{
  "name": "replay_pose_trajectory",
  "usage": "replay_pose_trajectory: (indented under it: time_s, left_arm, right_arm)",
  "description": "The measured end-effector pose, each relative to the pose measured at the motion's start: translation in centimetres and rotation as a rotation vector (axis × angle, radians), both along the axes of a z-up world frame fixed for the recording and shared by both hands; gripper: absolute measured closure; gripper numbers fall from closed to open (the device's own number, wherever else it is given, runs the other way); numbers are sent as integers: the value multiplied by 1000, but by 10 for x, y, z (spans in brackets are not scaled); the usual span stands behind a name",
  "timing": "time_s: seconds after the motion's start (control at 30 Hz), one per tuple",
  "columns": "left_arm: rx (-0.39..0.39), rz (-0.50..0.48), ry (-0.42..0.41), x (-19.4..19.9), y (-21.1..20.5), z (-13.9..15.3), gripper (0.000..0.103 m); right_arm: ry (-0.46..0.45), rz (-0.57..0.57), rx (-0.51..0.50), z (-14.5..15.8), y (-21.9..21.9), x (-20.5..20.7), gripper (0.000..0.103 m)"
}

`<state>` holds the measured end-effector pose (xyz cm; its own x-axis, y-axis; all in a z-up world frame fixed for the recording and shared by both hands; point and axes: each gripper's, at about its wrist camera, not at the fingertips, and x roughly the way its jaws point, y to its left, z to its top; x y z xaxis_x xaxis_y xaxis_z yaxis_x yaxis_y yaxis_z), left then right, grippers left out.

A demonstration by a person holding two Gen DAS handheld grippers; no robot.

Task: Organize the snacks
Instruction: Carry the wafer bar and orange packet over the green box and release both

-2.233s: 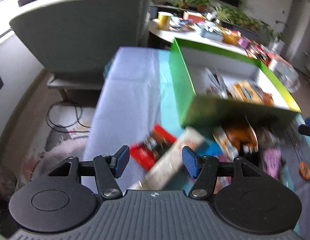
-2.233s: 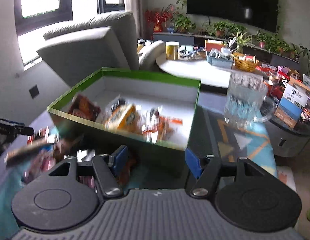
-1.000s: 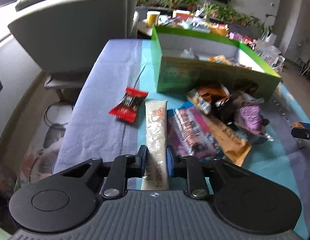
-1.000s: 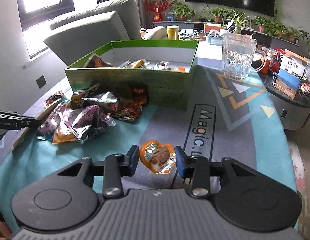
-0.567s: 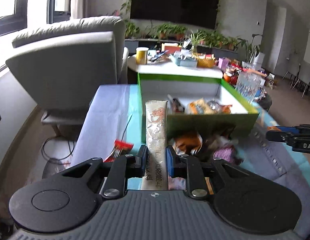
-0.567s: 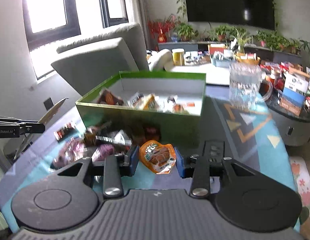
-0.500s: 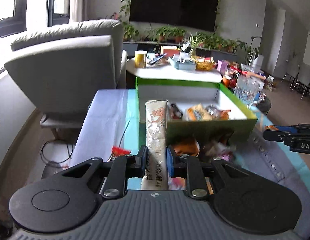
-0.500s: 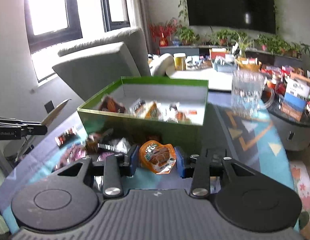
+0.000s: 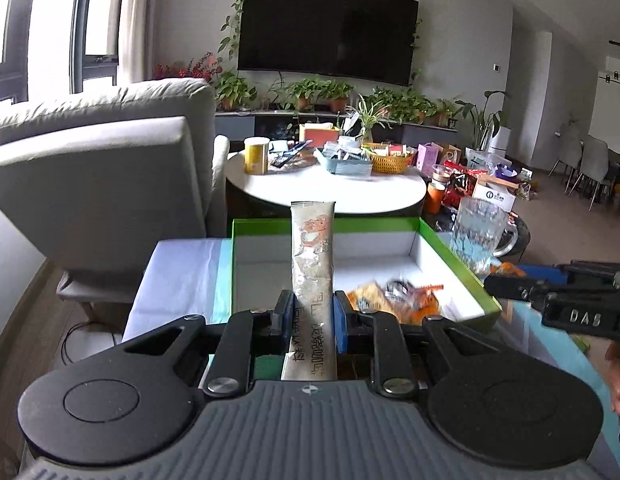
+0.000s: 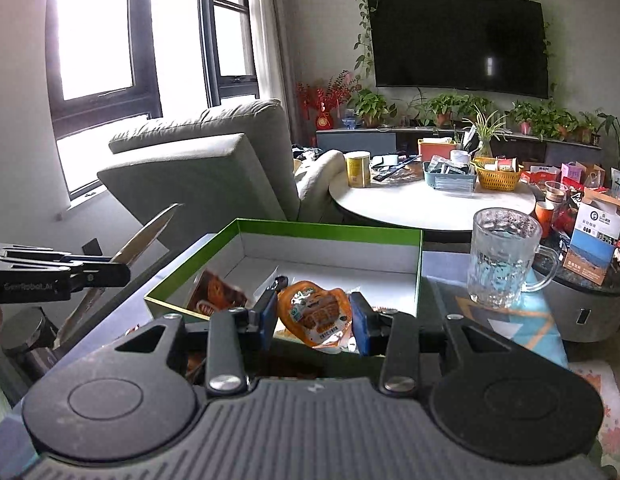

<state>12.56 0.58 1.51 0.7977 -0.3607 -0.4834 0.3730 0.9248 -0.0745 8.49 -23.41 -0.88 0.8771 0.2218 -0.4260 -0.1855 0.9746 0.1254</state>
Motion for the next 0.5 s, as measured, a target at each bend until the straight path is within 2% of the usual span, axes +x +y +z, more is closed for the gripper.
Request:
replay_pose_trajectory:
  time_s: [0.23, 0.5]
  left_arm:
    - [-11, 1, -11, 36, -14, 8, 84]
    - [6, 6, 24, 77, -26, -6, 84]
  right_arm:
    - [9, -22, 10, -1, -3, 26, 67]
    - [42, -45, 32, -13, -7, 50, 67]
